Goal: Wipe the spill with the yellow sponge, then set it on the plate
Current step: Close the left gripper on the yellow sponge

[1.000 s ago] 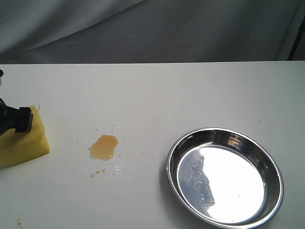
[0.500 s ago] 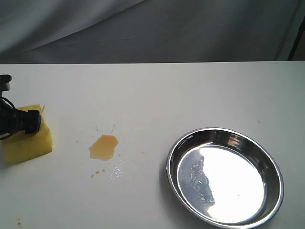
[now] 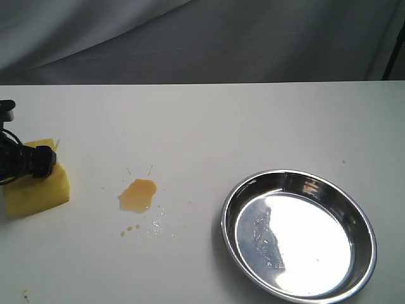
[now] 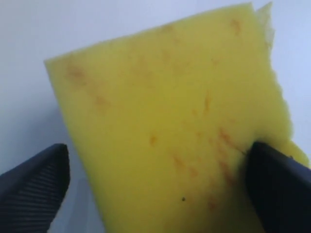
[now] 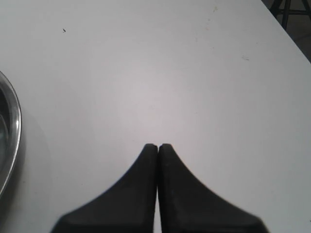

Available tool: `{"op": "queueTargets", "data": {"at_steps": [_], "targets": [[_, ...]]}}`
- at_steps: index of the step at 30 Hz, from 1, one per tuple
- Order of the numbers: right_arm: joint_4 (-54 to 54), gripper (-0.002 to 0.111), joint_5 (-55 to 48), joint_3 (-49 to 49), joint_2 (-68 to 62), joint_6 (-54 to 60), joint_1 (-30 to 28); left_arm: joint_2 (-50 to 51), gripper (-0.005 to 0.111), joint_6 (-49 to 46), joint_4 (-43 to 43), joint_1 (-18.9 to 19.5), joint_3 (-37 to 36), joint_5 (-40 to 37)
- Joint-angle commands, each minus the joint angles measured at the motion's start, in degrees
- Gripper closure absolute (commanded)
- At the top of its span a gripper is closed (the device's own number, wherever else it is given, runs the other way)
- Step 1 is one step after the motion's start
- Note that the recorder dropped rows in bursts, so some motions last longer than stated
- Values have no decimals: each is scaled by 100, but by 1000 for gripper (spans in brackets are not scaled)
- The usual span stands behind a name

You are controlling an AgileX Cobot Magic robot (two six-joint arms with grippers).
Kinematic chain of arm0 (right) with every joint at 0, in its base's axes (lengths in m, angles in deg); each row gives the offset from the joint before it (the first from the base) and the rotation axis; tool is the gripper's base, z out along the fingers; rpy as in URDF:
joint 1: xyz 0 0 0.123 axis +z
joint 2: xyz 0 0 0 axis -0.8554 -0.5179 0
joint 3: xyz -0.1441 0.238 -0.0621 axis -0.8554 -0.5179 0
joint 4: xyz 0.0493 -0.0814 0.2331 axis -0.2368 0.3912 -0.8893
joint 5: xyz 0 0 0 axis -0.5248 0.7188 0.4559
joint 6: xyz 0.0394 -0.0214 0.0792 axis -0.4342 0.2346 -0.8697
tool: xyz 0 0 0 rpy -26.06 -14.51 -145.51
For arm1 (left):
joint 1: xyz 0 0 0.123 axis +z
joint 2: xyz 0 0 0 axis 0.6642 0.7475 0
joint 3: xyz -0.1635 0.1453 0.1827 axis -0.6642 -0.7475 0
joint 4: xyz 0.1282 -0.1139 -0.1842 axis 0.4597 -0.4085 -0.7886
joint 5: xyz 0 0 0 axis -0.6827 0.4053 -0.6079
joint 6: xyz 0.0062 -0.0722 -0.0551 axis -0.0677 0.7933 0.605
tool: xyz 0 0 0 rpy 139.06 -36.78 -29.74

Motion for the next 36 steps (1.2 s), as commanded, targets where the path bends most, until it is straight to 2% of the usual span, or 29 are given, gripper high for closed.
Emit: {"op": "queueTargets", "data": {"at_steps": [1, 3, 6, 9, 17, 24, 36], "targets": [[1, 108, 90, -22, -14, -26, -43, 92, 52, -14, -258, -5, -25, -137], [1, 108, 90, -22, -14, -26, -43, 92, 71, -14, -537, -5, -25, -111], [1, 108, 90, -22, -14, -26, -43, 92, 92, -158, -521, -5, -25, -62], [1, 108, 90, -22, -14, -26, -43, 92, 107, -461, -277, 6, -25, -62], [1, 108, 90, -22, -14, -26, -43, 92, 107, -461, -264, 6, -25, -241], [1, 108, 90, -22, -14, -26, -43, 92, 107, -461, 139, 6, -25, -241], [1, 108, 90, -22, -14, -26, -43, 92, 107, -461, 141, 6, -25, -86]]}}
